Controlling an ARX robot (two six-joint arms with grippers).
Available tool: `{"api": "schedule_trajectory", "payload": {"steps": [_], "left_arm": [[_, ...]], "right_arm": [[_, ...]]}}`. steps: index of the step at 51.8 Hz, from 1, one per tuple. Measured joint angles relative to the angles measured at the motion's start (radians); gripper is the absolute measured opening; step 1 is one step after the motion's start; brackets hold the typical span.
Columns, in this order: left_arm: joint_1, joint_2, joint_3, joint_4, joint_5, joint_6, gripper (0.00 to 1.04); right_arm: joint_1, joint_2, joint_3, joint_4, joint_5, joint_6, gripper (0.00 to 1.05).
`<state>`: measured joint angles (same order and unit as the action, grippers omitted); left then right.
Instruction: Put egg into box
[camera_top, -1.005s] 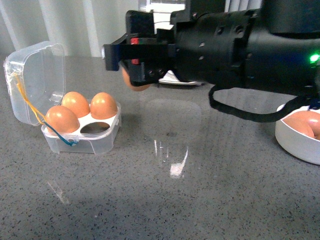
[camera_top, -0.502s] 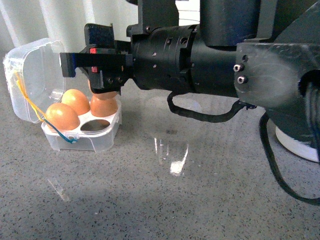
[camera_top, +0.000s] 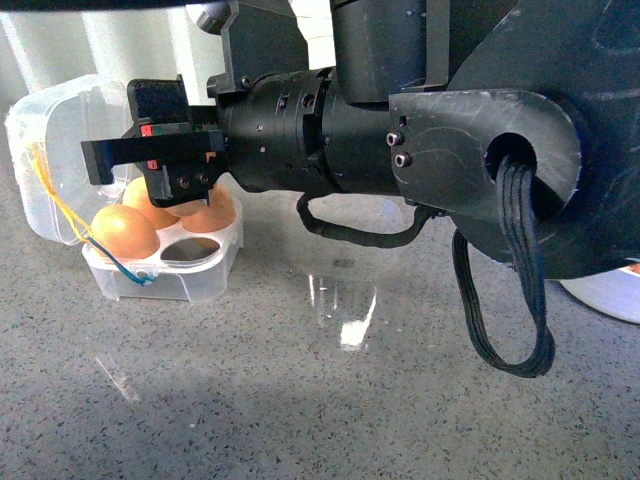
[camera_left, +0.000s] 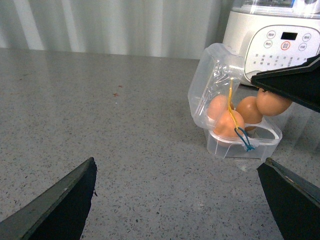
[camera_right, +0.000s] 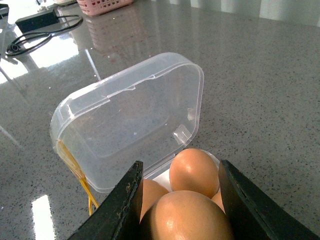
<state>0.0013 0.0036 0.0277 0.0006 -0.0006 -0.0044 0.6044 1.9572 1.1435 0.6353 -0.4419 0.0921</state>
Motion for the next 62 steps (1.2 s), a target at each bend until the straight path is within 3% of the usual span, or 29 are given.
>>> {"api": "schedule_trajectory", "payload": {"steps": [40,58,62], "left_arm": [[0.000,0.000,0.000,0.000,0.000,0.000,0.98],[0.000,0.000,0.000,0.000,0.000,0.000,0.98],[0.000,0.000,0.000,0.000,0.000,0.000,0.98]], "right_arm": [[0.008,0.041,0.034,-0.037,0.032,-0.028,0.40],[0.005,0.045,0.033,-0.005,0.060,-0.018,0.97],[-0.005,0.020,-0.001,0.035,0.066,0.003,0.97]]}}
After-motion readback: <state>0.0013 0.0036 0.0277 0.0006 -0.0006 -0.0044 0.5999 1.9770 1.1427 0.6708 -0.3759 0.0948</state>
